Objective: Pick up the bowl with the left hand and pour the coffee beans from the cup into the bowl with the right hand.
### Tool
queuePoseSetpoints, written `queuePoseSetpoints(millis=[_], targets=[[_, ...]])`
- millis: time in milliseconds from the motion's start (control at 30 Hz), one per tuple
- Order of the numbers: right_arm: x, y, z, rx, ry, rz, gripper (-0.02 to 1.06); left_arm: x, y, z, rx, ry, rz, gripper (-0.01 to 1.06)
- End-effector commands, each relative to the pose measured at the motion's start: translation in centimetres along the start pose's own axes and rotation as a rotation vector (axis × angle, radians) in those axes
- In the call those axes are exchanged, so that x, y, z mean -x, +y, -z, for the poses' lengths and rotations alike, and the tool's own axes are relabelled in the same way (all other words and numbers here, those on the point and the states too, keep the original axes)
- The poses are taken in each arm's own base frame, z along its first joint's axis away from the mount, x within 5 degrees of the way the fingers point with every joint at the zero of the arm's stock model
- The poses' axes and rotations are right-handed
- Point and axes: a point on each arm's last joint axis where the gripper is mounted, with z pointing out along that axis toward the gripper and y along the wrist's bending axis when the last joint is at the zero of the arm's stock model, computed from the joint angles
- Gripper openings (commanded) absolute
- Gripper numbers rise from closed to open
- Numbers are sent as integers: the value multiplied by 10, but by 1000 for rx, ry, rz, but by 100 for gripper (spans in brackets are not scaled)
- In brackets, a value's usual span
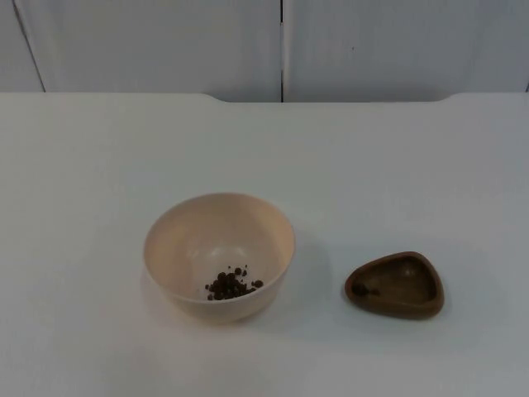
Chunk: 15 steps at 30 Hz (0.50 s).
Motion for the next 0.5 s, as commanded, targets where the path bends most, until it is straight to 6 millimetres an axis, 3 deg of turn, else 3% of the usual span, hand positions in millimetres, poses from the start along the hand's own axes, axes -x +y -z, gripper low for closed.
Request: queuePoseSetpoints(millis=[0,467], targets=[[0,0,0,-6,-6,-5,105,-1,1,-1,4,3,1,105],[0,0,0,-6,-6,-5,105,-2,-1,0,191,4,100,105]])
